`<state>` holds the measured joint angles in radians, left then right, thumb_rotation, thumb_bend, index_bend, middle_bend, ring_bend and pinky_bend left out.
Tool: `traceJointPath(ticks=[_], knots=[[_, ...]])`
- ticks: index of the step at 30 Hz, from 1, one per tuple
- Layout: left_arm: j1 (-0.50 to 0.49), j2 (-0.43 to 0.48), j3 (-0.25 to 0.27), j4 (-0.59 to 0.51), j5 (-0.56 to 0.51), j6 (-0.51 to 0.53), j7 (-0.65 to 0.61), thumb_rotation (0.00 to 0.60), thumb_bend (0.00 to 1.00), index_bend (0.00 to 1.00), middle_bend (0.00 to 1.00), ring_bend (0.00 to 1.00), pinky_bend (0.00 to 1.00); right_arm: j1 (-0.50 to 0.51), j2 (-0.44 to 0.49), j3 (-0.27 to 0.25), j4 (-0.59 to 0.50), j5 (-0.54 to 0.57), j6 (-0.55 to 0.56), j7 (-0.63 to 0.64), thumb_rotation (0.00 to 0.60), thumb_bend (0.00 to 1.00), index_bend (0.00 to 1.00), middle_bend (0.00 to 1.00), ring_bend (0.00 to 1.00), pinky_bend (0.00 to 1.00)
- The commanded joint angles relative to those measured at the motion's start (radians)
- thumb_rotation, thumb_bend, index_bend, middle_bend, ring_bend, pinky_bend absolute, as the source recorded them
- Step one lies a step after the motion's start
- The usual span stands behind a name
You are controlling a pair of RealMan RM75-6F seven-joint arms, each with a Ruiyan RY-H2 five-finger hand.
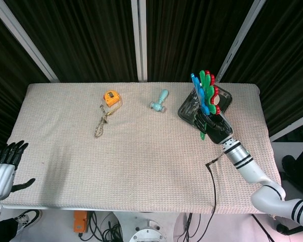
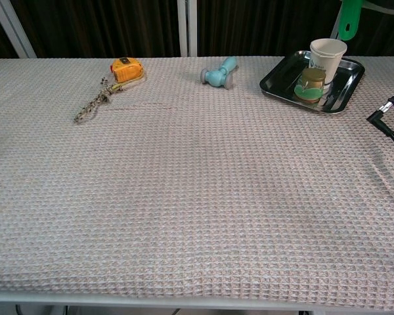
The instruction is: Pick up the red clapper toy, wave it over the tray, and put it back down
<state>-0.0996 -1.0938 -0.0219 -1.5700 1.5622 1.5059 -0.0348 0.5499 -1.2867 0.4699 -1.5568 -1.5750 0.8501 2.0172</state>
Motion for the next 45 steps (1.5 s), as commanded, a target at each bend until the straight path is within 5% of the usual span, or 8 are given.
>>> traceJointPath(ticks=[1,11,18,22,27,32,39,45], knots=[[0.000,-0.002,0.001,0.002,0.000,-0.001,-0.001,0.600,0.05,0.04,0.02,0.00,0.02,0.054,-0.069,-0.092,0.064,0.135,0.041,-1.567,0.600,0.37,0.81,0.84,0.81,0.93],[-0.001,-0.001,0.001,-0.003,0.002,-0.001,0.008,0.600,0.05,0.04,0.02,0.00,0.02,0.091,-0.046,-0.132,-0.086,0.504,0.122,-2.419,0.600,0.36,0.81,0.84,0.81,0.93],[-0.002,0.001,0.000,-0.006,0.001,0.000,0.010,0.600,0.05,0.04,0.02,0.00,0.02,0.093,-0.033,-0.105,-0.180,0.611,0.179,-2.419,0.600,0.36,0.81,0.84,0.81,0.93],[-0.002,0.000,0.000,-0.007,0.001,0.001,0.011,0.600,0.05,0.04,0.02,0.00,0.02,0.070,-0.052,-0.070,-0.196,0.567,0.189,-2.217,0.600,0.35,0.81,0.84,0.81,0.93],[-0.002,-0.001,0.000,-0.007,0.001,0.000,0.013,0.600,0.05,0.04,0.02,0.00,0.02,-0.001,-0.065,0.030,-0.236,0.490,0.123,-1.620,0.600,0.33,0.80,0.84,0.81,0.93],[0.000,-0.001,0.002,-0.003,0.000,0.001,0.009,0.600,0.05,0.04,0.02,0.00,0.02,-0.068,0.005,0.135,-0.254,0.437,-0.064,-1.010,0.600,0.33,0.80,0.83,0.81,0.93],[-0.004,-0.007,0.001,0.004,0.000,-0.004,0.004,0.600,0.05,0.04,0.02,0.00,0.02,-0.092,0.038,0.144,-0.199,0.259,-0.136,-0.626,0.600,0.33,0.80,0.83,0.81,0.93],[-0.004,-0.005,0.001,0.003,0.002,-0.003,0.002,0.600,0.05,0.04,0.02,0.00,0.02,-0.067,0.047,0.096,-0.145,0.151,-0.128,-0.479,0.600,0.33,0.80,0.84,0.81,0.93]])
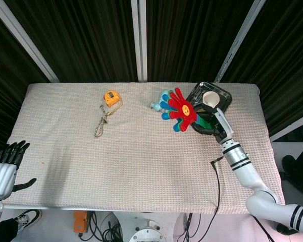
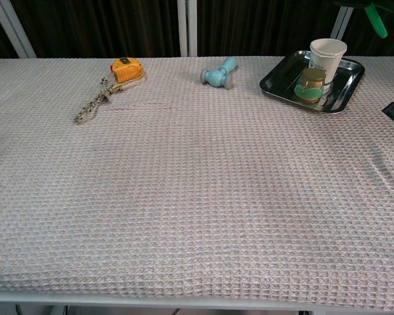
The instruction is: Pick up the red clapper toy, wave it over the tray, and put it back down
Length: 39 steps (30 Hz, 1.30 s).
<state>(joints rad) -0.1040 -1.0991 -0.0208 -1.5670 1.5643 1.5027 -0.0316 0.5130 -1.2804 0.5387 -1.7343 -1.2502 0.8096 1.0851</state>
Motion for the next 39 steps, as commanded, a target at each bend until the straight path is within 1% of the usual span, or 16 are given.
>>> traceJointPath(ticks=[1,4,7,10,11,12,13,14,15,17,20,23,25,30,36,39], knots=[[0.000,0.000,0.000,0.001,0.000,0.000,-0.002,0.600,0.05,0.04,0.02,0.00,0.02,-0.026,0.040,0.016,0.041,-0.186,-0.079,0.445,0.600,0.33,0.80,0.84,0.81,0.93],[0.000,-0.002,0.000,0.004,0.000,0.000,-0.003,0.600,0.05,0.04,0.02,0.00,0.02,-0.009,0.025,-0.017,0.069,-0.218,-0.029,0.346,0.600,0.33,0.80,0.84,0.81,0.93],[0.000,-0.004,0.001,0.007,0.000,-0.001,-0.005,0.600,0.05,0.04,0.02,0.00,0.02,0.012,0.006,-0.058,0.081,-0.221,-0.006,0.199,0.600,0.33,0.80,0.84,0.81,0.93],[-0.001,-0.005,0.001,0.008,-0.001,-0.003,-0.005,0.600,0.05,0.04,0.02,0.00,0.02,0.043,-0.024,-0.097,0.119,-0.221,0.028,-0.135,0.600,0.33,0.80,0.84,0.81,0.94],[-0.002,-0.006,0.001,0.008,-0.001,-0.004,-0.005,0.600,0.05,0.04,0.02,0.00,0.02,0.049,-0.043,-0.109,0.134,-0.218,0.052,-0.269,0.600,0.33,0.80,0.84,0.81,0.94],[-0.002,-0.006,0.001,0.008,-0.001,-0.003,-0.005,0.600,0.05,0.04,0.02,0.00,0.02,0.053,-0.071,-0.123,0.152,-0.204,0.085,-0.458,0.600,0.33,0.80,0.84,0.81,0.94],[-0.001,-0.007,0.001,0.008,0.000,-0.003,-0.005,0.600,0.05,0.04,0.02,0.00,0.02,0.056,-0.092,-0.132,0.163,-0.185,0.108,-0.601,0.600,0.33,0.80,0.84,0.81,0.94],[-0.001,-0.007,0.001,0.008,-0.001,-0.003,-0.004,0.600,0.05,0.04,0.02,0.00,0.02,0.060,-0.110,-0.141,0.169,-0.161,0.126,-0.738,0.600,0.33,0.80,0.83,0.81,0.94],[-0.001,-0.006,0.002,0.008,-0.002,-0.004,-0.004,0.600,0.05,0.04,0.02,0.00,0.02,0.064,-0.124,-0.153,0.167,-0.118,0.137,-0.908,0.600,0.33,0.80,0.83,0.81,0.94],[0.000,-0.006,0.003,0.009,-0.003,-0.005,-0.005,0.600,0.05,0.04,0.02,0.00,0.02,0.076,-0.130,-0.171,0.145,-0.024,0.146,-1.177,0.600,0.33,0.79,0.82,0.81,0.94],[0.000,-0.006,0.004,0.009,-0.002,-0.005,-0.008,0.600,0.05,0.04,0.02,0.00,0.02,0.094,-0.129,-0.183,0.091,0.107,0.164,-1.407,0.600,0.33,0.78,0.81,0.81,0.94],[0.001,-0.006,0.005,0.009,-0.001,-0.004,-0.008,0.600,0.05,0.04,0.02,0.00,0.02,0.107,-0.137,-0.180,0.056,0.199,0.192,-1.485,0.600,0.33,0.78,0.81,0.81,0.94],[0.001,-0.005,0.005,0.009,-0.001,-0.003,-0.008,0.600,0.05,0.04,0.02,0.00,0.02,0.112,-0.135,-0.173,0.034,0.247,0.186,-1.478,0.600,0.33,0.78,0.81,0.81,0.94],[0.000,-0.004,0.004,0.008,-0.002,-0.004,-0.011,0.600,0.05,0.04,0.02,0.00,0.02,0.118,-0.134,-0.142,0.005,0.330,0.177,-1.382,0.600,0.33,0.78,0.82,0.81,0.94],[-0.003,-0.005,0.004,0.010,-0.001,-0.009,-0.015,0.600,0.05,0.04,0.02,0.00,0.02,0.122,-0.167,-0.127,0.011,0.366,0.129,-1.215,0.600,0.33,0.78,0.82,0.81,0.94],[-0.004,-0.005,0.003,0.010,-0.004,-0.011,-0.016,0.600,0.05,0.04,0.02,0.00,0.02,0.133,-0.219,-0.127,0.045,0.357,0.131,-1.156,0.600,0.32,0.77,0.79,0.79,0.94]])
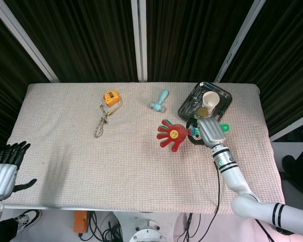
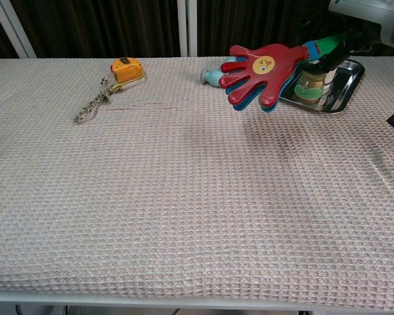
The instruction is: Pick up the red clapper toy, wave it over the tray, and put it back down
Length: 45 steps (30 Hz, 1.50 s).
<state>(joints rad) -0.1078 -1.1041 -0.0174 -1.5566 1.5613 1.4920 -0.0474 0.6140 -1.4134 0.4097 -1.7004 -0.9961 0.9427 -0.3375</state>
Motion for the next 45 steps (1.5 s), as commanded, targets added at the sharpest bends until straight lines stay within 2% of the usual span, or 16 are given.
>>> traceJointPath(ticks=[1,6,11,21,23,24,25,26,28,29,30,32,37,42,45], knots=[[-0.001,0.000,-0.001,0.000,-0.001,0.000,-0.001,0.600,0.05,0.04,0.02,0.00,0.02,0.038,-0.107,-0.002,0.030,0.094,0.005,0.274,0.600,0.32,0.76,0.78,0.78,0.94],[0.000,-0.001,0.000,0.003,-0.001,0.001,-0.005,0.600,0.05,0.04,0.02,0.00,0.02,0.080,-0.240,-0.018,0.145,0.065,0.027,0.313,0.600,0.31,0.76,0.77,0.78,0.94],[0.007,0.004,0.003,0.012,-0.009,0.000,-0.019,0.600,0.05,0.04,0.02,0.00,0.02,0.140,-0.346,-0.004,0.254,0.098,0.008,0.316,0.600,0.30,0.76,0.77,0.78,0.94],[0.022,0.008,0.006,0.033,-0.016,0.013,-0.051,0.600,0.05,0.04,0.02,0.00,0.02,0.210,-0.475,-0.002,0.384,0.102,0.027,0.271,0.600,0.25,0.74,0.75,0.78,0.94],[0.025,0.008,0.007,0.035,-0.016,0.018,-0.055,0.600,0.05,0.04,0.02,0.00,0.02,0.212,-0.485,-0.010,0.405,0.098,0.022,0.271,0.600,0.20,0.70,0.69,0.71,0.93],[0.027,0.009,0.007,0.037,-0.016,0.019,-0.057,0.600,0.05,0.04,0.02,0.00,0.02,0.213,-0.487,-0.016,0.414,0.095,0.011,0.274,0.600,0.16,0.64,0.62,0.62,0.88],[0.028,0.010,0.008,0.038,-0.016,0.020,-0.059,0.600,0.05,0.04,0.02,0.00,0.02,0.214,-0.482,-0.022,0.415,0.094,-0.007,0.276,0.600,0.13,0.58,0.55,0.53,0.82],[0.029,0.010,0.008,0.040,-0.016,0.020,-0.062,0.600,0.05,0.04,0.02,0.00,0.02,0.218,-0.463,-0.037,0.410,0.095,-0.050,0.273,0.600,0.08,0.41,0.40,0.35,0.66],[0.031,0.010,0.009,0.043,-0.016,0.021,-0.064,0.600,0.05,0.04,0.02,0.00,0.02,0.229,-0.419,-0.057,0.392,0.106,-0.123,0.252,0.600,0.02,0.10,0.13,0.07,0.27],[0.032,0.009,0.009,0.044,-0.015,0.022,-0.066,0.600,0.05,0.04,0.02,0.00,0.02,0.233,-0.397,-0.060,0.377,0.110,-0.140,0.242,0.600,0.00,0.01,0.03,0.01,0.12],[0.032,0.009,0.009,0.045,-0.015,0.022,-0.067,0.600,0.05,0.04,0.02,0.00,0.02,0.233,-0.388,-0.059,0.367,0.105,-0.137,0.239,0.600,0.00,0.00,0.00,0.00,0.05],[0.032,0.008,0.009,0.046,-0.014,0.022,-0.069,0.600,0.05,0.04,0.02,0.00,0.02,0.229,-0.365,-0.061,0.339,0.094,-0.130,0.236,0.600,0.00,0.00,0.00,0.00,0.00],[0.031,0.006,0.006,0.046,-0.013,0.022,-0.069,0.600,0.05,0.04,0.02,0.00,0.02,0.208,-0.272,-0.062,0.230,0.075,-0.087,0.203,0.600,0.00,0.00,0.00,0.00,0.00],[0.031,0.005,0.004,0.043,-0.012,0.026,-0.064,0.600,0.05,0.04,0.02,0.00,0.02,0.139,-0.102,-0.079,0.056,0.022,0.010,0.153,0.600,0.01,0.00,0.00,0.00,0.00],[0.032,0.005,0.004,0.040,-0.014,0.026,-0.060,0.600,0.05,0.04,0.02,0.00,0.02,0.062,0.030,-0.122,-0.042,-0.068,0.101,0.120,0.600,0.02,0.00,0.00,0.00,0.00]])
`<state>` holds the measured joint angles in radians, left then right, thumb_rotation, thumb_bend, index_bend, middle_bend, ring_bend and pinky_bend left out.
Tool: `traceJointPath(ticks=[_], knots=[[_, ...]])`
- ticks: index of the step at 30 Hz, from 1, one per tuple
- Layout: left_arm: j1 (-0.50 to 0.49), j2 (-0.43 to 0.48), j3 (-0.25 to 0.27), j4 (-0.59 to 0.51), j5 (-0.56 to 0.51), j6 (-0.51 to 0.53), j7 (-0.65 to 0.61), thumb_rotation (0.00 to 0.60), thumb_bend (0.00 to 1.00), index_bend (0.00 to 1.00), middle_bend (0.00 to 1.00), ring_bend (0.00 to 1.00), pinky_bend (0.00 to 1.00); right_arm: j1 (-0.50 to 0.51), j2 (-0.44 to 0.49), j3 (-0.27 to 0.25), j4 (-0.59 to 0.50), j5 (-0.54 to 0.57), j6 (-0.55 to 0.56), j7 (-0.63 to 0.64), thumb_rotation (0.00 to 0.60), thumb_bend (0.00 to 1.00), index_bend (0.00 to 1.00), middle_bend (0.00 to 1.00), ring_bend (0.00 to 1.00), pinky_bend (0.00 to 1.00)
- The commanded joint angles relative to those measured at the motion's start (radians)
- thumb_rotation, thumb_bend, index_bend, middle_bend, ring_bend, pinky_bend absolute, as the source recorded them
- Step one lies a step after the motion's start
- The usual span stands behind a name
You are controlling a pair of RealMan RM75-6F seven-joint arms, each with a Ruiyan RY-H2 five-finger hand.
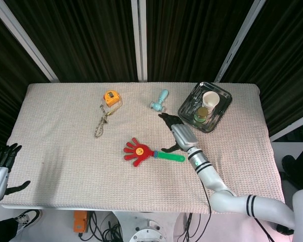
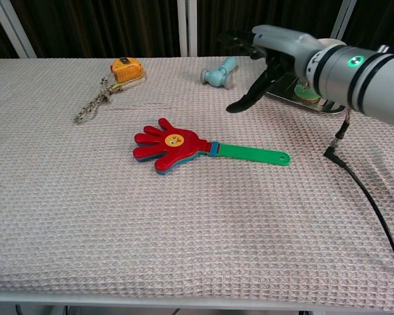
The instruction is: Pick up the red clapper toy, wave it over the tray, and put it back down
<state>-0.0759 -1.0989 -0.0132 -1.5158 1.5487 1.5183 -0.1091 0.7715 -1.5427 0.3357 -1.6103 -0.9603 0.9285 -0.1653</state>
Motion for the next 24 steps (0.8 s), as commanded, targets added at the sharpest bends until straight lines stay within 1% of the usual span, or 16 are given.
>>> traceJointPath(ticks=[1,2,4,5,8,11,13,18,24], knots=[[0.001,0.000,-0.001,-0.002,-0.002,-0.001,0.004,0.600,0.05,0.04,0.02,0.00,0.02,-0.123,0.199,-0.069,-0.157,-0.134,0.146,-0.064,0.600,0.02,0.00,0.00,0.00,0.00],[0.000,-0.001,-0.002,-0.004,-0.003,-0.001,0.007,0.600,0.05,0.04,0.02,0.00,0.02,-0.164,0.250,-0.100,-0.184,-0.177,0.192,-0.082,0.600,0.02,0.00,0.00,0.00,0.00],[0.000,-0.002,-0.003,-0.008,-0.004,-0.001,0.012,0.600,0.05,0.04,0.02,0.00,0.02,-0.231,0.315,-0.151,-0.210,-0.239,0.269,-0.106,0.600,0.03,0.00,0.00,0.00,0.00],[-0.001,-0.004,-0.005,-0.011,-0.005,0.000,0.017,0.600,0.05,0.04,0.02,0.00,0.02,-0.278,0.347,-0.186,-0.215,-0.278,0.323,-0.114,0.600,0.03,0.00,0.00,0.00,0.00],[-0.001,-0.011,-0.008,-0.019,-0.008,0.002,0.026,0.600,0.05,0.04,0.02,0.00,0.02,-0.392,0.392,-0.267,-0.185,-0.363,0.449,-0.100,0.600,0.03,0.00,0.00,0.00,0.00],[0.000,-0.017,-0.010,-0.024,-0.007,0.006,0.036,0.600,0.05,0.04,0.02,0.00,0.02,-0.491,0.402,-0.322,-0.118,-0.404,0.548,-0.054,0.600,0.03,0.00,0.00,0.00,0.00],[-0.001,-0.019,-0.012,-0.027,-0.006,0.009,0.044,0.600,0.05,0.04,0.02,0.00,0.02,-0.546,0.393,-0.341,-0.059,-0.411,0.598,-0.018,0.600,0.03,0.00,0.00,0.00,0.00],[-0.001,-0.016,-0.013,-0.032,-0.007,0.008,0.056,0.600,0.05,0.04,0.02,0.00,0.02,-0.632,0.352,-0.364,0.067,-0.432,0.666,0.069,0.600,0.03,0.00,0.00,0.00,0.00],[-0.001,-0.016,-0.014,-0.027,-0.013,0.002,0.054,0.600,0.06,0.04,0.02,0.00,0.02,-0.684,0.321,-0.366,0.144,-0.460,0.698,0.134,0.600,0.03,0.00,0.00,0.00,0.00]])
